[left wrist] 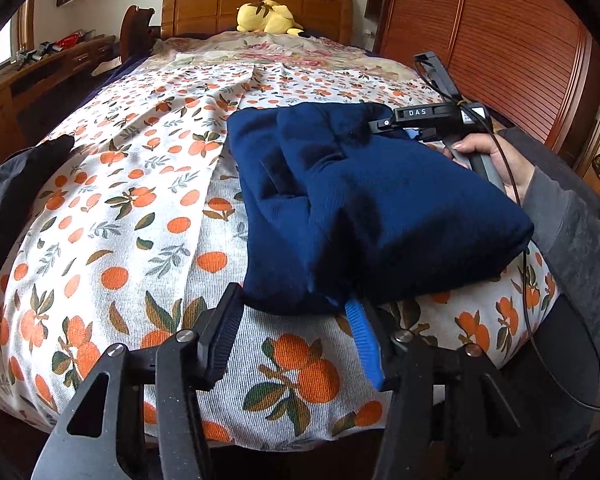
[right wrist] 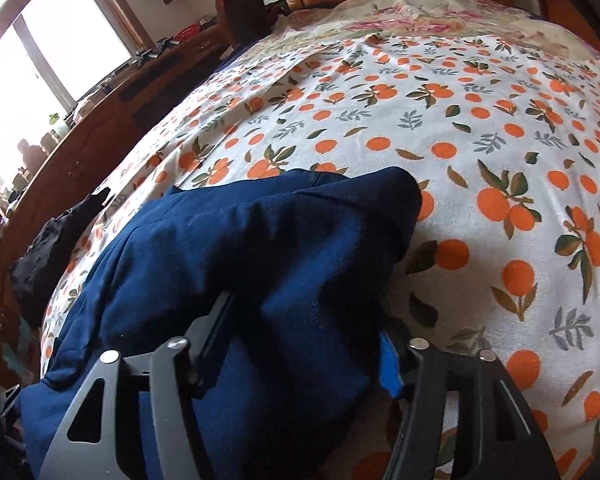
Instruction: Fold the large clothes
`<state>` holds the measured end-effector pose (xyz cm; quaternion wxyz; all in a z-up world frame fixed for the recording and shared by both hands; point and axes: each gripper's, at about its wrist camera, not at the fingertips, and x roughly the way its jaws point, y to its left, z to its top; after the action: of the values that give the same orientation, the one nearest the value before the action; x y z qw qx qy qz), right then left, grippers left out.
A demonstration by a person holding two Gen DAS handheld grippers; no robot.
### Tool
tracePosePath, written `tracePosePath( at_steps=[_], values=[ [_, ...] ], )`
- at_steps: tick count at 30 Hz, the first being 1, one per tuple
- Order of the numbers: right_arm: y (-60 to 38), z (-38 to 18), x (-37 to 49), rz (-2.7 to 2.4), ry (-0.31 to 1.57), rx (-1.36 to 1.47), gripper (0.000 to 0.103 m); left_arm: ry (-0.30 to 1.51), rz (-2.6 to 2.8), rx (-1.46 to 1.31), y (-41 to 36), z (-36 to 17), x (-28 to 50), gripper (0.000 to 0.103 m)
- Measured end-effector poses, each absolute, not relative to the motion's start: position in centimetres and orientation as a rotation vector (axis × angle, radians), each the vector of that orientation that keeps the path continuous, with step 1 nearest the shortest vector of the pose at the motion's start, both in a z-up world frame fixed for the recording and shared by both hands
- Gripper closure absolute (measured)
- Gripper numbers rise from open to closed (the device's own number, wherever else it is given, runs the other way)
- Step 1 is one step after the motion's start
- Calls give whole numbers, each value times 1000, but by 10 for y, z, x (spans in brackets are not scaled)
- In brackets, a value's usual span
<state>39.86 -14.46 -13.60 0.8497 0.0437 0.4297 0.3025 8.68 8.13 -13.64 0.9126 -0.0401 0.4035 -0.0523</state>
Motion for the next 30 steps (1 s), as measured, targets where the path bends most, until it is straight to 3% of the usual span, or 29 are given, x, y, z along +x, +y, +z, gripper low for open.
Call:
tracePosePath(
  at_steps=[12, 17, 20, 21, 23, 24, 25, 30],
  values=[
    [-146, -138, 390, 636, 892, 88, 56, 851, -82, -51, 78, -142, 95, 53],
    [-145, -140, 391, 640, 905, 94, 48, 856, -93, -56, 78, -144, 99, 55],
    [-141, -141, 390, 661, 917, 84, 42, 856, -104, -68, 78, -145, 99, 62],
    [-139, -140, 390, 663, 917, 81, 44, 854, -102, -70, 78, -145, 100, 72],
    [-137, -138, 389, 672, 912, 73, 54, 857, -113, -95, 80, -145, 100, 83],
    [-137, -135, 389, 675, 901, 72, 71, 856, -118, -104, 80, -144, 100, 87],
    [-138, -132, 388, 683, 889, 78, 80, 851, -120, -102, 79, -142, 99, 88],
    [-139, -92, 362, 661, 732, 61, 86, 751, -149, -151, 82, -122, 89, 92]
  ],
)
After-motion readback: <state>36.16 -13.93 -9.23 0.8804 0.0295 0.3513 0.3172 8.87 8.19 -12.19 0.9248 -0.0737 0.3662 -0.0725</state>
